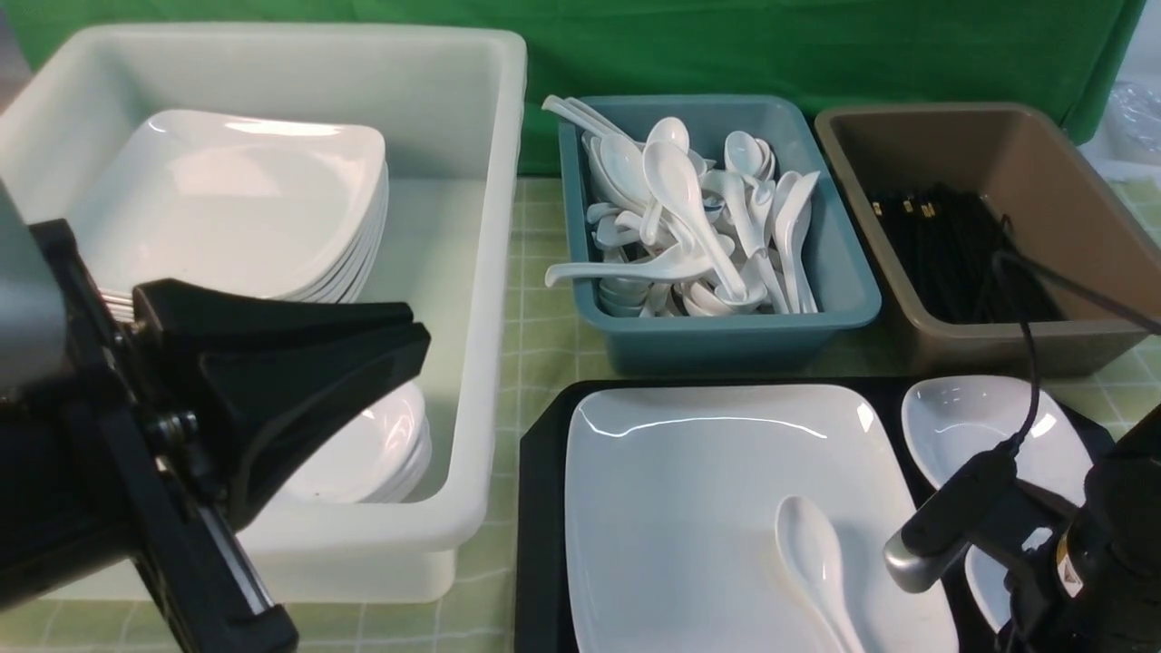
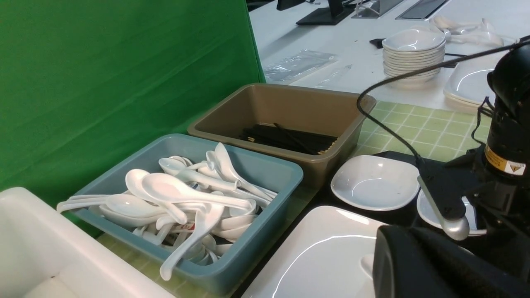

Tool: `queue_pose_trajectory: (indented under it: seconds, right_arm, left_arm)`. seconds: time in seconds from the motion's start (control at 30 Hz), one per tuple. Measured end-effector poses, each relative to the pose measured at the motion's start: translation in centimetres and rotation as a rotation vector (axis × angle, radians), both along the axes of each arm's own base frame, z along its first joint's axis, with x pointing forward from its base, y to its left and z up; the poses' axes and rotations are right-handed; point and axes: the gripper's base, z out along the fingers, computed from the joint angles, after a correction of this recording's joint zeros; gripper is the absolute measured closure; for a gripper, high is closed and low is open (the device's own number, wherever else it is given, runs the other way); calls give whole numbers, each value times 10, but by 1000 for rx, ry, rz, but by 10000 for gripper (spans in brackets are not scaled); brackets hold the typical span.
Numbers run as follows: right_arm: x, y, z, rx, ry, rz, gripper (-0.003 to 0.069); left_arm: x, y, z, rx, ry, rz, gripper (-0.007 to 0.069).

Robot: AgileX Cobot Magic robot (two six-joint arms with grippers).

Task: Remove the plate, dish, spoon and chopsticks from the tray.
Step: Use the right arm to put the small plate into the large storage box on the left

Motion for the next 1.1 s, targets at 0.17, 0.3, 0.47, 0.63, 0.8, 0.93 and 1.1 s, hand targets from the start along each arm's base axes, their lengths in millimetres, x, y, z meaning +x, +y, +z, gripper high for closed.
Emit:
queue_pose_trajectory:
  seconds: [0.17, 0.3, 0.47, 0.63, 0.8, 0.93, 1.1]
  right_arm:
    - [-14, -6, 78, 77, -113, -116, 595]
    - [-18, -3, 137, 194, -250, -130, 595]
    - [-20, 43, 200, 389, -388, 63, 595]
    - [-19, 125, 215, 499, -437, 351, 595]
    - [-6, 227, 201, 578, -491, 594, 595]
    - [15, 279, 178, 565, -491, 656, 595]
    - [44, 328, 133, 525, -468, 683, 594]
  left_arm:
    - [-1, 0, -3, 19, 37, -6, 603]
    - [-6, 6, -1, 21, 40, 4, 603]
    - [-21, 35, 12, 33, 88, 116, 603]
    - [-40, 73, 14, 31, 122, 285, 603]
    - [-64, 106, 13, -29, 108, 363, 603]
    - [-74, 117, 11, -56, 101, 376, 603]
    - [-78, 121, 9, -65, 108, 374, 603]
